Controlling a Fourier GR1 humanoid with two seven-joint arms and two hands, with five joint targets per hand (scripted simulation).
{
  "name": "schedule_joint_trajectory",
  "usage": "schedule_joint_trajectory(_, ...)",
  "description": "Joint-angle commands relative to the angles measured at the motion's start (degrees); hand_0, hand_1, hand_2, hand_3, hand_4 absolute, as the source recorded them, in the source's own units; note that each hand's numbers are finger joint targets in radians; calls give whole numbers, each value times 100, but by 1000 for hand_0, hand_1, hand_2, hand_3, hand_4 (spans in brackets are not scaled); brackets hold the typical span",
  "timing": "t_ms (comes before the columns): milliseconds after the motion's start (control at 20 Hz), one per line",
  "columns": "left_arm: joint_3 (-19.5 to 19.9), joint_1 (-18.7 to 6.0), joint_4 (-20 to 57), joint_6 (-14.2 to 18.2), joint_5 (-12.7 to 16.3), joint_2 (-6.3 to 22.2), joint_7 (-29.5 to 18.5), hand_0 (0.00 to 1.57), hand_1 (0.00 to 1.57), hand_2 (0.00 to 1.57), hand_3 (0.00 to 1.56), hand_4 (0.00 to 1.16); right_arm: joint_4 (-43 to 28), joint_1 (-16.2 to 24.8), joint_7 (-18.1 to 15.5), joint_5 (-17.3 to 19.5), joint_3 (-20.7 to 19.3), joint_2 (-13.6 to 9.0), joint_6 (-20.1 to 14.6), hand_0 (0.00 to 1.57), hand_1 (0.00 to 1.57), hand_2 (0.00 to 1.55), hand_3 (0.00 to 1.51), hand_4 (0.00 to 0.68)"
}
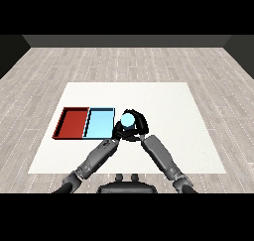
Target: Pick the blue can and put it in the blue box
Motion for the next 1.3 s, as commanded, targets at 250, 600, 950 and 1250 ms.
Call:
schedule_joint_trajectory(250, -658, 78, -43, 420, 220, -13, -291, 0, 0, 0, 0, 0, 452, -242, -236, -55, 153, 8, 11, 1438, 1438, 1447, 1350, 501)
schedule_joint_trajectory(600, -266, -275, 361, 621, 785, -10, -134, 0, 0, 387, 0, 775, 397, -694, -46, -479, 677, 3, -665, 1448, 1448, 1456, 1365, 511)
schedule_joint_trajectory(950, -169, -632, 467, 1070, 266, -9, 459, 1571, 1571, 1555, 1458, 1129, 163, -552, 27, -373, 508, 1, -523, 1417, 1417, 1455, 1370, 527)
schedule_joint_trajectory(1250, -127, -513, 428, 1192, 133, -12, 348, 1571, 1571, 1559, 1473, 1141, 207, -216, -124, -321, 475, 3, -277, 1433, 1433, 1465, 1382, 531)
